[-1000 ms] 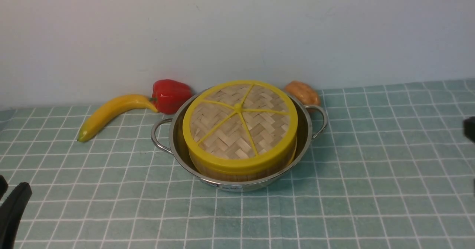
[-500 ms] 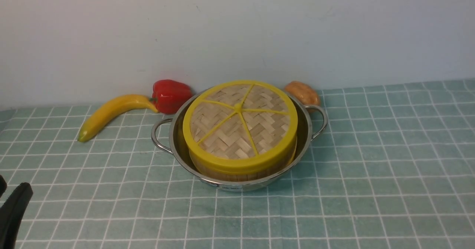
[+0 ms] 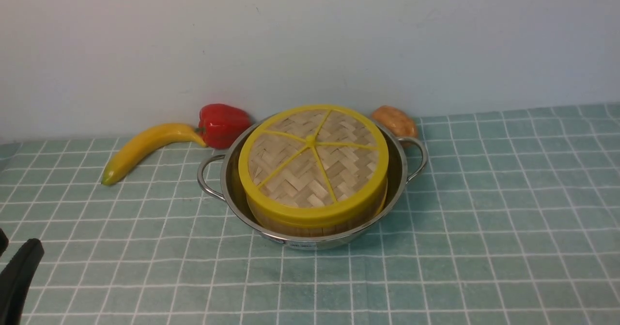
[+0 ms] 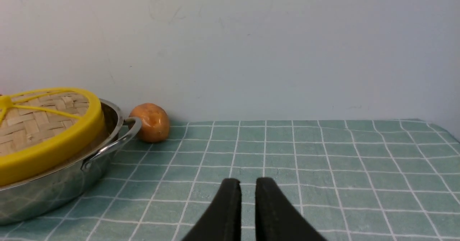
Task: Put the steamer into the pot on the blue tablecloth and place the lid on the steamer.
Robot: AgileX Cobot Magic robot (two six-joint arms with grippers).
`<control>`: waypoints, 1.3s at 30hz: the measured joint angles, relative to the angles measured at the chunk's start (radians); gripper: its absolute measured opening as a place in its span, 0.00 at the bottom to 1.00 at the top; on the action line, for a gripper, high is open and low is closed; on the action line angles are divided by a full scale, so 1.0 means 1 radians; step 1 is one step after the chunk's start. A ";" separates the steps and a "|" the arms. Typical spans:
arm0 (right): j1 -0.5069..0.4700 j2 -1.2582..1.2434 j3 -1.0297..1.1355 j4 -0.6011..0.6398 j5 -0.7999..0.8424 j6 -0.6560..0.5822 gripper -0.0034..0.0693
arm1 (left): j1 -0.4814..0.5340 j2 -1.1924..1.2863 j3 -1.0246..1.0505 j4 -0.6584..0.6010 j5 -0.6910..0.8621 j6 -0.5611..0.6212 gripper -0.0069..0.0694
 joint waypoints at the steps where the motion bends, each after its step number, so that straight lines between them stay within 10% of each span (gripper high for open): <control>1: 0.000 0.000 0.000 0.000 0.000 0.000 0.18 | 0.000 0.000 0.000 0.000 0.000 0.000 0.37; 39: 0.000 -0.005 0.001 0.001 0.004 0.000 0.31 | 0.258 -0.169 0.241 -0.079 0.050 0.023 0.41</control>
